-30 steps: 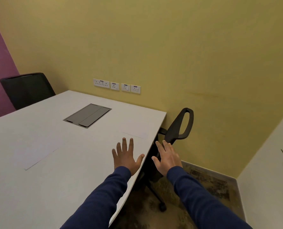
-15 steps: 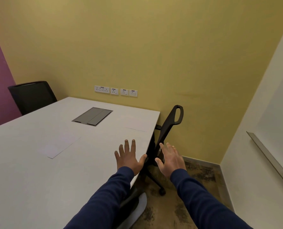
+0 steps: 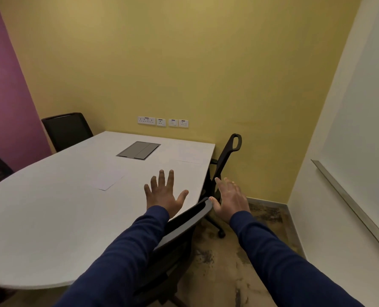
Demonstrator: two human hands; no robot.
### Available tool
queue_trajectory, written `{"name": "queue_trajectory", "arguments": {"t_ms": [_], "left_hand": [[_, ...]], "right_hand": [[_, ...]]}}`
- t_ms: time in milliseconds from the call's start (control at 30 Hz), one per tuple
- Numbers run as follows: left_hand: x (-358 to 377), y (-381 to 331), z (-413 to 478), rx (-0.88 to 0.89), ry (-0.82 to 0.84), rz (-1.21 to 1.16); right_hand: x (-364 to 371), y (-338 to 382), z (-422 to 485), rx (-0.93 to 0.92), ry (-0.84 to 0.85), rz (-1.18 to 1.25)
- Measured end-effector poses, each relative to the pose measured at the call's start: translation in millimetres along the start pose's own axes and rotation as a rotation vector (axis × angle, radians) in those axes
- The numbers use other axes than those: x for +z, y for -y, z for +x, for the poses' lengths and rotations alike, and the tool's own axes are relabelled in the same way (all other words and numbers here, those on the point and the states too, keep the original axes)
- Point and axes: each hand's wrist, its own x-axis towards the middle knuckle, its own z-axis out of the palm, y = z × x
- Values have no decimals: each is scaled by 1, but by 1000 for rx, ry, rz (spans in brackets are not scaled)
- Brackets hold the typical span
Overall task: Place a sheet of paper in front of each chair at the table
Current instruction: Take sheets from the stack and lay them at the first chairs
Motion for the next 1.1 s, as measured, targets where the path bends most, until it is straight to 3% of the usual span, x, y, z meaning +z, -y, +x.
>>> {"name": "queue_trajectory", "arguments": {"t_ms": [267, 667, 1100], "left_hand": [[-66, 104, -50, -58, -66, 6], [-154, 382, -71, -74, -124, 77], [-151, 571, -24, -156, -78, 81]], "right_hand": [[-20, 111, -41, -20, -41, -4], [56, 386, -56, -34, -95, 88], [130, 553, 16, -67, -97, 95]]}}
